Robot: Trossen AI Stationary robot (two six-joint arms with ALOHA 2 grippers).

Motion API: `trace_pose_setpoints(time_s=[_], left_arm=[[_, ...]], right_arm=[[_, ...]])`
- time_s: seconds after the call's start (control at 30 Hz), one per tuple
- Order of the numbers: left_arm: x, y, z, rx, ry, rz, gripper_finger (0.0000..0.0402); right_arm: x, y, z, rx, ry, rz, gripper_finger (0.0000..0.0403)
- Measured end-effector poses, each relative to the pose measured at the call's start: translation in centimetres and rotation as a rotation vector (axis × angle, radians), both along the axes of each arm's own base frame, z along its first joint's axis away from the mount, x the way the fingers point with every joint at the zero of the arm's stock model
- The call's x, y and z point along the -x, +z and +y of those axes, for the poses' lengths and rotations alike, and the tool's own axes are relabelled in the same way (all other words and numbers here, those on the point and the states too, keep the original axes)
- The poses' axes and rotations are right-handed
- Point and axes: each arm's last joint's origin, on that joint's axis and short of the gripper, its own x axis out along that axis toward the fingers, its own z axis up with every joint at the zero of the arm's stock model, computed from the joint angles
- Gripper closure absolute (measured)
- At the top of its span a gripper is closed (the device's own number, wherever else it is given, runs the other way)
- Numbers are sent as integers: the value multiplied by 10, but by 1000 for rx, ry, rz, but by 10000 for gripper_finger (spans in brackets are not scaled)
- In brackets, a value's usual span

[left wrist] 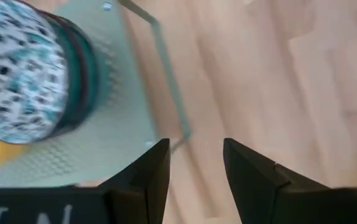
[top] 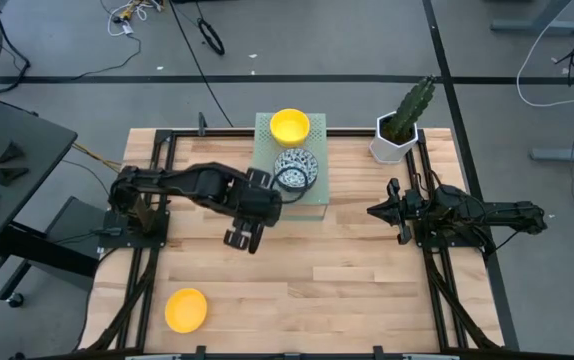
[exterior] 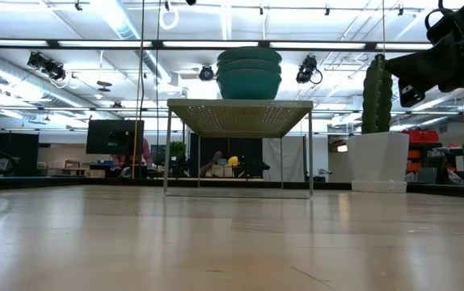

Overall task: Pick & Place Mini bowls
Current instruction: Stack the yellow bowl on top of the other yellow bowls on the shelf

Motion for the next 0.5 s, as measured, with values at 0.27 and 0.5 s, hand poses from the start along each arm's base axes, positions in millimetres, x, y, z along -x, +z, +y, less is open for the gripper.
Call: trace_pose_setpoints(time_s=[0.27, 0.5], left_arm=[[8, -1, -30, 172, 8, 27, 246], [17, -1, -59, 210, -88, 49, 246]], right_arm=[[0, 0, 0, 0, 0, 0, 376], [0, 0, 0, 0, 0, 0, 376]])
